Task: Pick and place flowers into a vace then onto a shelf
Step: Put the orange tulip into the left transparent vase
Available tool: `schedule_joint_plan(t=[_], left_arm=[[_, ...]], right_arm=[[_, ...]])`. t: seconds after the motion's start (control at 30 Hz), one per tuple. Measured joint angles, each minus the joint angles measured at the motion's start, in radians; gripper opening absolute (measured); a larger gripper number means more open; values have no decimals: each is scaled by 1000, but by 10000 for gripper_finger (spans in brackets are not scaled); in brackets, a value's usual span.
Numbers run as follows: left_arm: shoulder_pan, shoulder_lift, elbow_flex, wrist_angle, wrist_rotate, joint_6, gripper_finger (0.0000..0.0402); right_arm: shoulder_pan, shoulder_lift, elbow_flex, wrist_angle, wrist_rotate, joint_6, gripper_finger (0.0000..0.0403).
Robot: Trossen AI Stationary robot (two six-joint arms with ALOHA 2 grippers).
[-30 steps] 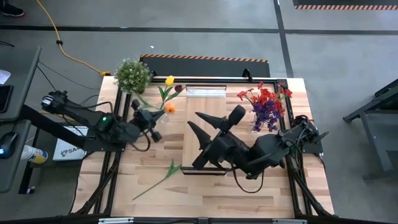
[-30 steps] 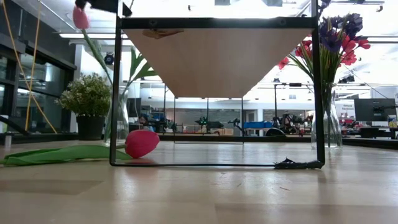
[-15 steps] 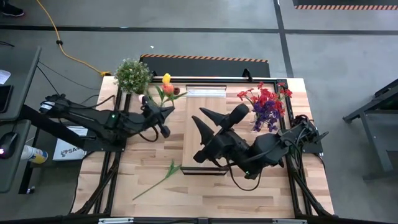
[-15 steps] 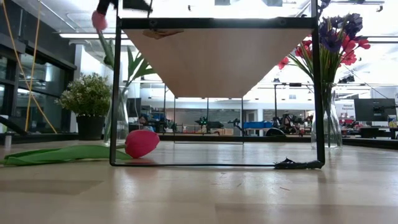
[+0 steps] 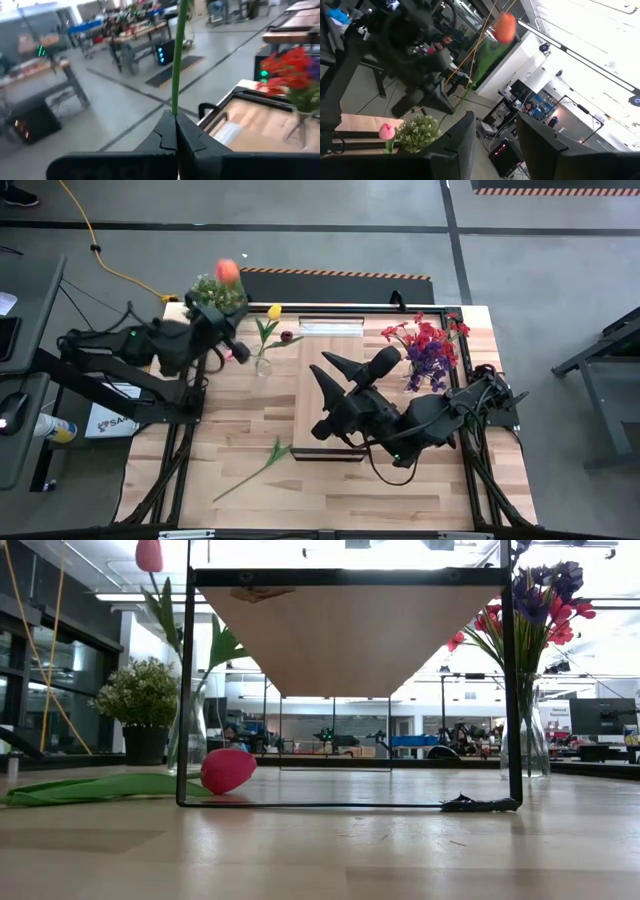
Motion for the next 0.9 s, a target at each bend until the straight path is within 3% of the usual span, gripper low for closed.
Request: schedule_joint_plan(t=[0.23, 0.47, 0.73, 0.9], left_arm=[[263, -35, -12, -106, 267, -149, 22], [524, -4, -20, -110, 548, -183, 22], [803, -2, -120, -126, 873, -300, 22], [912, -2, -193, -116, 1041, -358, 22]], right_arm=[[0, 0, 0, 0, -6, 19, 135], [3, 0, 0, -1, -4, 32, 135], [6, 0, 0, -25, 62, 26, 134], [6, 0, 0, -39, 82, 12, 135]])
